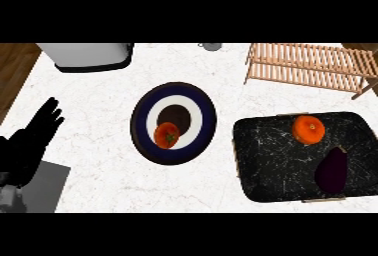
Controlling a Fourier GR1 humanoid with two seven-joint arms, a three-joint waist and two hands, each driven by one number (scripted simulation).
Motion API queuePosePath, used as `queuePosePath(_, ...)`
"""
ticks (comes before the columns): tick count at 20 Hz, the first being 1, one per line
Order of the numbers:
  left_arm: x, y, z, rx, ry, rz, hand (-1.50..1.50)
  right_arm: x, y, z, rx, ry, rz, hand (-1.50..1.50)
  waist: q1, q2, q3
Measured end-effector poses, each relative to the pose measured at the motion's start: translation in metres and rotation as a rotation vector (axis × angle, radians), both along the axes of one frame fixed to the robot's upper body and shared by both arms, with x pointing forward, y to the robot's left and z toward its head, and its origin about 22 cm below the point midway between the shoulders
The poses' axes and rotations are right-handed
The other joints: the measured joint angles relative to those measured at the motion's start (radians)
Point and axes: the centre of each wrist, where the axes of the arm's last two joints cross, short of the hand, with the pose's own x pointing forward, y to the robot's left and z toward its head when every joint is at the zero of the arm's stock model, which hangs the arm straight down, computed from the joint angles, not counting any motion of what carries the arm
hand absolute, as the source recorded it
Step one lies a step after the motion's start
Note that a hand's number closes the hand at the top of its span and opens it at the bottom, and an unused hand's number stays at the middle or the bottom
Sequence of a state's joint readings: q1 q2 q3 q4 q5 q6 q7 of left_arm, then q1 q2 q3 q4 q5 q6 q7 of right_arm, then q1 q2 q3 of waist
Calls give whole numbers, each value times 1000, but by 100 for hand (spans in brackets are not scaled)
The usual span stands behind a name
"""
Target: Pick the squash from the tray and place it in the tiered shelf
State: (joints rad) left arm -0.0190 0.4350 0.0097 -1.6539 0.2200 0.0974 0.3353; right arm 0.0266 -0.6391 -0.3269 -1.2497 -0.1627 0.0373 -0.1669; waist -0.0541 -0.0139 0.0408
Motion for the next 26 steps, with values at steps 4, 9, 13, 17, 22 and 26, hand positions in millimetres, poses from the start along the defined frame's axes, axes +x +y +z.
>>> queuePosePath(4,0,-4,-4,-8,53,-6,0,-6,-13,16,-5,54,98,-150,13,-3,-3)
queuePosePath(9,-3,-8,-7,-4,92,-1,0,-1,-8,37,-32,142,199,-150,27,-8,-5)
queuePosePath(13,-8,-14,-24,-50,146,11,0,9,1,60,-83,234,213,-150,39,1,-20)
queuePosePath(17,-7,-21,-52,-123,196,28,0,27,26,82,-125,314,156,-150,47,11,-36)
queuePosePath(22,-4,-28,-72,-156,218,28,0,48,69,104,-185,396,71,-150,56,14,-41)
queuePosePath(26,1,-29,-80,-165,225,22,0,64,95,104,-208,478,37,-150,59,15,-42)
